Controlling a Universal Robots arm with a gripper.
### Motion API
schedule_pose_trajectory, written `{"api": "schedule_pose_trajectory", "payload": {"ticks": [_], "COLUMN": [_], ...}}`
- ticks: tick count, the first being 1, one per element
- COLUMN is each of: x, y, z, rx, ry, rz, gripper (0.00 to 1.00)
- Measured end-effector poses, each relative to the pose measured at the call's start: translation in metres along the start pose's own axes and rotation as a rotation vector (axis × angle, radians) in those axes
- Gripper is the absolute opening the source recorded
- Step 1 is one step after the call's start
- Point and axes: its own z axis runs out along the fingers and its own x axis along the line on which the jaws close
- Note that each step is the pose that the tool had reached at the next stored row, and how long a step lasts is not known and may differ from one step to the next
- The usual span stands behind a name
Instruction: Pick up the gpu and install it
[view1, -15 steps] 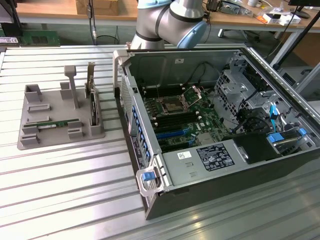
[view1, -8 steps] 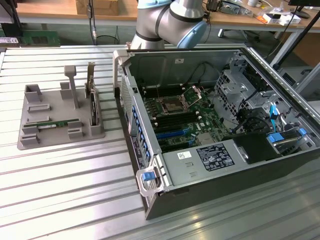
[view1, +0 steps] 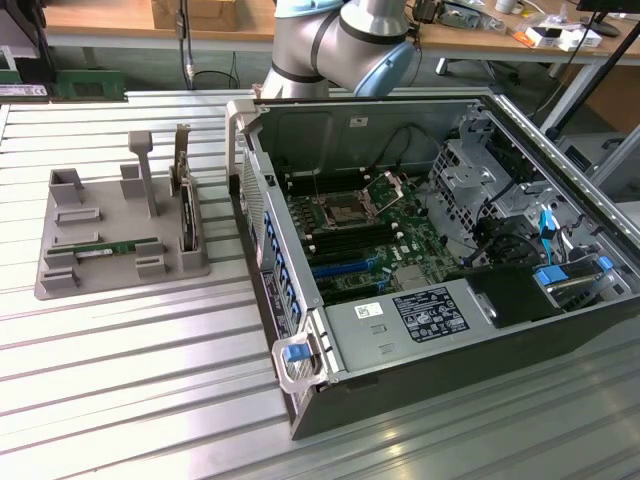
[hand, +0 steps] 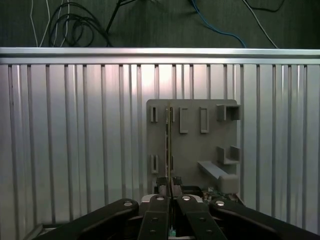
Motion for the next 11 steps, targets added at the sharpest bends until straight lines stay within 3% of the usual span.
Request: {"api": "schedule_pose_trajectory", "payload": {"ticks": [7,11], "x": [0.001,0.001], "y": [-0.005,-0.0149], "z": [0.0198,0.0219], "rx": [0.0001,0.0001], "ry": [0.0027,0.0034], "rz": [0.0,0.0], "gripper": [0.12,0.12]}}
